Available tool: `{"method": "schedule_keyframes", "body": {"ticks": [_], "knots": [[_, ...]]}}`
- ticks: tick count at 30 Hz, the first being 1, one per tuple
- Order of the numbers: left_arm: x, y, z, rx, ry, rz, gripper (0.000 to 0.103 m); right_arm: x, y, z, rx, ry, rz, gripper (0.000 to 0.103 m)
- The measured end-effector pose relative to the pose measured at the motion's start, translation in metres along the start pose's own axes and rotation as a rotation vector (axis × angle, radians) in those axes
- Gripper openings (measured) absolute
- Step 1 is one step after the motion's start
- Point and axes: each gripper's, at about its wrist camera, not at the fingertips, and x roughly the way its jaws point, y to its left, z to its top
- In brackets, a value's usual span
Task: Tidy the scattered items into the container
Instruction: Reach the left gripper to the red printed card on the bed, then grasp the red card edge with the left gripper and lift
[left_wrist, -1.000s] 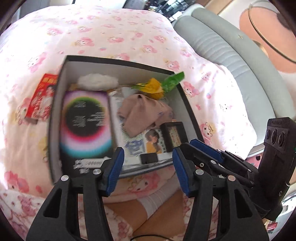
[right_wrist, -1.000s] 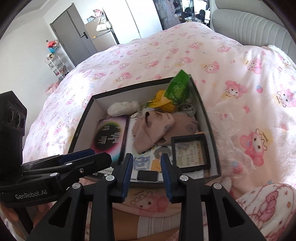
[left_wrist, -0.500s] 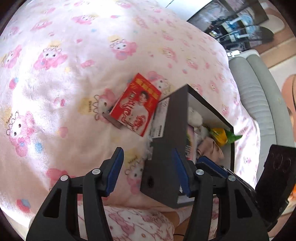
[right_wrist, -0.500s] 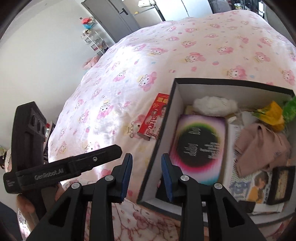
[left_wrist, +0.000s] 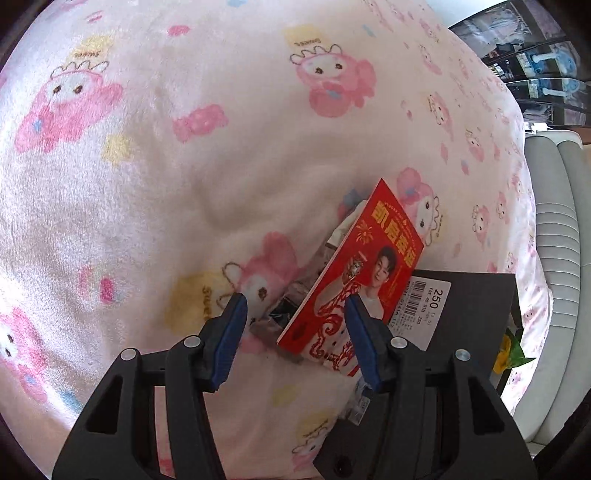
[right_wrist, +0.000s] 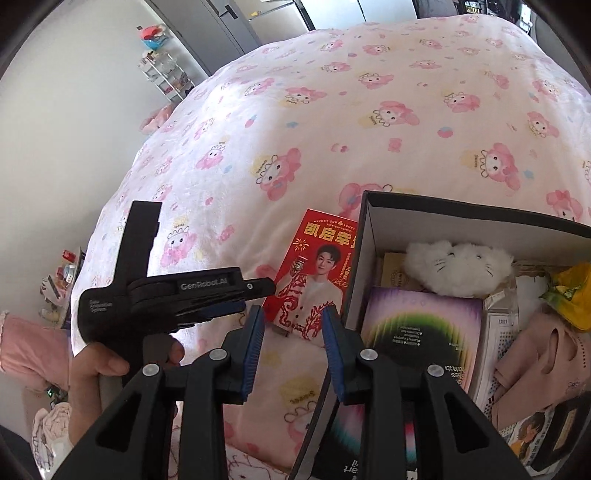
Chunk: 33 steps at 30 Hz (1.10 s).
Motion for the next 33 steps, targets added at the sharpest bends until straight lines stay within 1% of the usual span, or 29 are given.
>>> {"method": "schedule_keyframes", "body": {"ticks": [2, 4, 5, 7, 9, 11, 12, 13, 14, 15, 16, 18, 20, 22, 25, 28, 29, 31, 32, 33], "knots": [[0.001, -0.006, -0.003, 0.019, 0.007, -0.039, 0.054, -0.008, 0.0, -0.003, 0.011, -0.024, 0.004, 0.028], [0.005, -0.011, -0.009, 0.035, 0.037, -0.068, 0.054, -0.017, -0.003, -0.006, 0.029, -0.04, 0.031, 0.028], [0.009, -0.012, -0.009, 0.041, 0.053, -0.069, 0.055, -0.021, -0.005, -0.008, 0.039, -0.043, 0.036, 0.028], [0.017, -0.014, -0.01, 0.048, 0.08, -0.054, 0.055, -0.028, -0.009, -0.012, 0.041, -0.049, 0.017, 0.028], [0.023, -0.016, -0.009, 0.049, 0.088, -0.03, 0.055, -0.035, -0.014, -0.016, 0.046, -0.055, 0.008, 0.028], [0.026, -0.02, -0.008, 0.054, 0.085, -0.029, 0.054, -0.039, -0.019, -0.021, 0.062, -0.056, 0.015, 0.028], [0.027, -0.022, -0.008, 0.055, 0.089, -0.044, 0.053, -0.04, -0.022, -0.023, 0.064, -0.052, 0.014, 0.028], [0.026, -0.026, -0.009, 0.063, 0.09, -0.058, 0.048, -0.04, -0.024, -0.025, 0.066, -0.044, 0.008, 0.028], [0.025, -0.03, -0.011, 0.077, 0.082, -0.054, 0.041, -0.039, -0.027, -0.027, 0.069, -0.036, 0.004, 0.028], [0.023, -0.034, -0.014, 0.096, 0.07, -0.049, 0.037, -0.039, -0.03, -0.03, 0.074, -0.031, 0.007, 0.028], [0.022, -0.037, -0.017, 0.111, 0.066, -0.043, 0.037, -0.039, -0.032, -0.032, 0.079, -0.027, 0.01, 0.028], [0.019, -0.042, -0.022, 0.127, 0.042, -0.014, 0.028, -0.041, -0.038, -0.035, 0.086, -0.029, 0.005, 0.028], [0.017, -0.045, -0.025, 0.142, 0.024, -0.003, 0.027, -0.041, -0.042, -0.038, 0.096, -0.026, 0.002, 0.028], [0.013, -0.046, -0.027, 0.14, 0.016, -0.03, 0.026, -0.039, -0.045, -0.039, 0.107, -0.02, 0.014, 0.028], [0.012, -0.05, -0.031, 0.153, 0.029, -0.095, 0.025, -0.036, -0.048, -0.04, 0.108, -0.017, 0.021, 0.028], [0.024, -0.055, -0.028, 0.163, 0.115, -0.182, 0.024, -0.032, -0.051, -0.042, 0.112, -0.007, 0.021, 0.028], [0.029, -0.055, -0.026, 0.161, 0.12, -0.162, 0.024, -0.03, -0.053, -0.043, 0.118, -0.003, 0.02, 0.028], [0.035, -0.064, -0.028, 0.207, 0.094, -0.062, 0.011, -0.027, -0.058, -0.044, 0.132, 0.006, 0.019, 0.028], [0.035, -0.067, -0.029, 0.223, 0.084, -0.047, 0.009, -0.025, -0.06, -0.045, 0.141, 0.009, 0.021, 0.028], [0.033, -0.069, -0.03, 0.234, 0.079, -0.058, 0.004, -0.025, -0.061, -0.046, 0.147, 0.012, 0.023, 0.028]]}}
